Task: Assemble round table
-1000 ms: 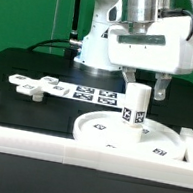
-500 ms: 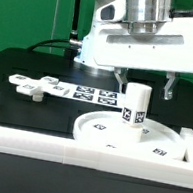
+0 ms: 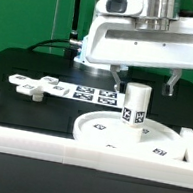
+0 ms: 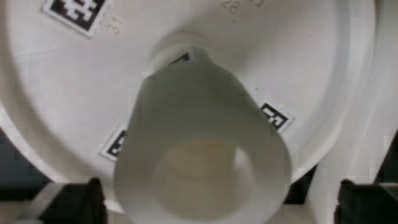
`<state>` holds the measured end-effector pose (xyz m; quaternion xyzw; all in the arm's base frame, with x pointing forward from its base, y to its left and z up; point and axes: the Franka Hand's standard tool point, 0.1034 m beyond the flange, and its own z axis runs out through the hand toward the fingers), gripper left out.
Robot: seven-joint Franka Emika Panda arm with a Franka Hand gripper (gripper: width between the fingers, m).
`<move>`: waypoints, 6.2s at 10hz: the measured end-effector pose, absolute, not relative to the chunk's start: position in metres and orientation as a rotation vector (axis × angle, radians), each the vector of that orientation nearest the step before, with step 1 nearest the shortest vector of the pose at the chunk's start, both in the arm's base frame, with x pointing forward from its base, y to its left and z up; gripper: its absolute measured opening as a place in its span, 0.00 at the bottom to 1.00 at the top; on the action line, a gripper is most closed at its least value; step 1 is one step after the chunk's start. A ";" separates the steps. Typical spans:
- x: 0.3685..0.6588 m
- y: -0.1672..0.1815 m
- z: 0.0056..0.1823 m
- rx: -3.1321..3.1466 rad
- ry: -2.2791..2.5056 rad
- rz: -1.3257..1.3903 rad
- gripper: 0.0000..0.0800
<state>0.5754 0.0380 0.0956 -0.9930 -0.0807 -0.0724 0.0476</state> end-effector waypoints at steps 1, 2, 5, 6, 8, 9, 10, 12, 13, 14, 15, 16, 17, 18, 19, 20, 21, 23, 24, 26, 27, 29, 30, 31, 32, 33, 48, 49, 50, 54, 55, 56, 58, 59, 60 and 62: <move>0.575 0.037 0.095 -3.025 -0.345 -0.225 0.81; 0.575 0.037 0.095 -3.016 -0.457 -0.230 0.81; 0.573 0.038 0.095 -3.003 -0.533 -0.212 0.81; 0.573 0.038 0.094 -3.002 -0.534 -0.209 0.81; 0.563 0.048 0.094 -2.984 -0.557 0.027 0.81; 0.566 0.049 0.093 -2.973 -0.580 0.091 0.81; 0.573 0.044 0.094 -2.967 -0.639 0.047 0.81; 0.572 0.043 0.093 -2.963 -0.661 0.040 0.81; 0.572 0.043 0.092 -2.962 -0.665 0.041 0.81; 0.572 0.041 0.092 -2.933 -0.785 0.035 0.81; 0.572 0.040 0.091 -2.899 -0.915 0.027 0.81; 0.572 0.036 0.088 -2.805 -1.222 -0.007 0.81; 0.569 0.036 0.086 -2.755 -1.341 0.001 0.81; 0.568 0.037 0.084 -2.671 -1.529 0.019 0.81; 0.567 0.039 0.084 -2.630 -1.613 0.026 0.81; 0.567 0.038 0.083 -2.585 -1.684 0.025 0.81; 0.567 0.036 0.083 -2.548 -1.741 0.024 0.81; 0.567 0.034 0.083 -2.435 -1.903 0.026 0.81; 0.567 0.036 0.082 -2.381 -1.973 0.025 0.81; 0.567 0.038 0.082 -2.247 -2.145 0.039 0.81; 0.567 0.036 0.082 -2.147 -2.256 0.051 0.81; 0.566 0.034 0.081 -1.985 -2.407 0.065 0.81; 0.566 0.034 0.081 -1.923 -2.463 0.075 0.81; 0.566 0.033 0.081 -1.908 -2.476 0.081 0.75; 0.566 0.033 0.081 -1.909 -2.474 0.084 0.75; 0.566 0.032 0.081 -1.918 -2.467 0.084 0.53; 0.562 0.033 0.080 -2.987 -0.981 0.089 0.51; 0.562 0.034 0.080 -3.020 -0.879 0.089 0.51; 0.562 0.034 0.080 -3.042 -0.800 0.088 0.51; 0.563 0.036 0.079 -3.118 -0.290 0.078 0.51; 0.563 0.037 0.079 -3.120 -0.140 0.075 0.51; 0.562 0.039 0.079 -3.113 0.065 0.062 0.51; 0.562 0.039 0.079 -3.056 0.425 0.064 0.51; 0.562 0.038 0.078 -3.001 0.635 0.074 0.51; 0.562 0.038 0.078 -2.953 0.790 0.082 0.51; 0.561 0.040 0.078 -2.871 1.040 0.100 0.51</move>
Offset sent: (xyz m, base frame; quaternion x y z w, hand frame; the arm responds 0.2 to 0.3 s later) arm 0.0000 0.0000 0.0000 0.0000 -0.0650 0.0000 0.9979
